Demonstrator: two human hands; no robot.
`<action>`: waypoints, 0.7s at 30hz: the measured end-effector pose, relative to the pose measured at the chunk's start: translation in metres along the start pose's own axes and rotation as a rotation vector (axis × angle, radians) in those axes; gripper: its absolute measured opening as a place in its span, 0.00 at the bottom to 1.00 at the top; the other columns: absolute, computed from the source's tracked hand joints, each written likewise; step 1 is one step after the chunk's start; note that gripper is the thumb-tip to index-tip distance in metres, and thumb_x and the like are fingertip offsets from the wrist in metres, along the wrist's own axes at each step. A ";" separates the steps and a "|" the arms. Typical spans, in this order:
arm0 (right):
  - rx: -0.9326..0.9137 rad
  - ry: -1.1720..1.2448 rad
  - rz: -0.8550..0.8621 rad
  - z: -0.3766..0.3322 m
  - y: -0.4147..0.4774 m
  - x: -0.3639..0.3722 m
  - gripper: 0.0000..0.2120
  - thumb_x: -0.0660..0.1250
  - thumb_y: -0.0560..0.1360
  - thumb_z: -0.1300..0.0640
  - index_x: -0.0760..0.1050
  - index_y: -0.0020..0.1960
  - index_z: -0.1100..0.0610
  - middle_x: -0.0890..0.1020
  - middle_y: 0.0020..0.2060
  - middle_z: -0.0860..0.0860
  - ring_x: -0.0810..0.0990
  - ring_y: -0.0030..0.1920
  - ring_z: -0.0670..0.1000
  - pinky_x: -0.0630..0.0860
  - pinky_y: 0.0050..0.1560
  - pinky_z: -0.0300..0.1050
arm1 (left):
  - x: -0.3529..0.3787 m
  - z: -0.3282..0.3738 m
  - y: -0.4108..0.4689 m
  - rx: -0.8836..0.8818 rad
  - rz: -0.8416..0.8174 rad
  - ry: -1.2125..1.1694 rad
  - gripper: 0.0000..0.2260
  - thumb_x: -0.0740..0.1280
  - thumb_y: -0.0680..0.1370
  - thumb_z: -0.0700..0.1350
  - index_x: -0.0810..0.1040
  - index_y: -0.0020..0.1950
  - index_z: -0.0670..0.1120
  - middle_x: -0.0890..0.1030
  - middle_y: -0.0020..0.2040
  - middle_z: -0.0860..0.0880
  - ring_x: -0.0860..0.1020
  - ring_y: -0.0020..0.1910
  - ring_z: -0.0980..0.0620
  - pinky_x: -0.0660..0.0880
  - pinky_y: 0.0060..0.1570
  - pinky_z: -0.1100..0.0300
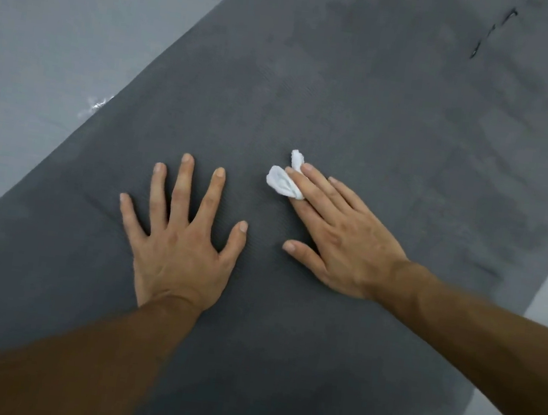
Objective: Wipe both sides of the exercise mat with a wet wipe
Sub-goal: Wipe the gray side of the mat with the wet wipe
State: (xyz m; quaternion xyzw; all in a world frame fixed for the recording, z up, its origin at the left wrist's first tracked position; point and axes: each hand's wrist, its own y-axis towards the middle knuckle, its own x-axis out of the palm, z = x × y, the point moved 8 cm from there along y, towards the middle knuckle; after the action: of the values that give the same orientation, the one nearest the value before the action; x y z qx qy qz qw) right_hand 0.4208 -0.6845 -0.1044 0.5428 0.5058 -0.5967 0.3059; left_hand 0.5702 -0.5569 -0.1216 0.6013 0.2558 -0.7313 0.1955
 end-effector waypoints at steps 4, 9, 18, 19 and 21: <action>0.196 0.003 0.017 0.036 0.011 -0.015 0.37 0.43 0.85 0.36 0.51 0.84 0.60 0.49 0.84 0.53 0.48 0.84 0.52 0.51 0.83 0.54 | 0.000 0.000 0.002 0.007 -0.031 -0.012 0.33 0.51 0.80 0.68 0.55 0.84 0.59 0.50 0.85 0.50 0.47 0.84 0.43 0.46 0.77 0.29; 0.312 0.077 0.024 0.060 0.040 -0.025 0.38 0.43 0.85 0.34 0.47 0.85 0.60 0.49 0.84 0.54 0.47 0.84 0.52 0.48 0.83 0.52 | -0.002 -0.001 0.001 0.011 -0.037 -0.010 0.33 0.51 0.80 0.68 0.55 0.84 0.58 0.51 0.85 0.49 0.47 0.84 0.42 0.46 0.77 0.29; -0.165 0.028 -0.059 -0.015 0.004 -0.005 0.37 0.47 0.86 0.36 0.49 0.84 0.61 0.46 0.85 0.53 0.40 0.84 0.52 0.51 0.83 0.53 | -0.004 0.000 0.002 0.014 -0.011 0.042 0.33 0.52 0.79 0.68 0.57 0.84 0.58 0.53 0.85 0.49 0.50 0.84 0.42 0.49 0.77 0.30; -0.195 0.006 -0.067 -0.012 0.000 -0.004 0.37 0.47 0.86 0.36 0.48 0.84 0.60 0.46 0.85 0.52 0.40 0.84 0.52 0.51 0.83 0.53 | -0.004 0.000 0.002 0.013 -0.009 0.044 0.33 0.52 0.79 0.67 0.57 0.84 0.58 0.54 0.85 0.49 0.50 0.84 0.42 0.49 0.77 0.30; -0.215 -0.036 -0.059 0.005 0.000 -0.005 0.37 0.46 0.86 0.36 0.49 0.84 0.60 0.47 0.85 0.52 0.42 0.84 0.51 0.51 0.83 0.53 | -0.005 0.000 0.002 0.006 -0.006 0.044 0.33 0.52 0.79 0.67 0.58 0.83 0.58 0.54 0.85 0.49 0.50 0.84 0.42 0.49 0.77 0.30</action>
State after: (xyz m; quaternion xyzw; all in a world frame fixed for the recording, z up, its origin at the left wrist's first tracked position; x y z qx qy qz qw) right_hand 0.4198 -0.6901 -0.1002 0.4811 0.5770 -0.5574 0.3534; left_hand 0.5723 -0.5581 -0.1171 0.6170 0.2595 -0.7193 0.1860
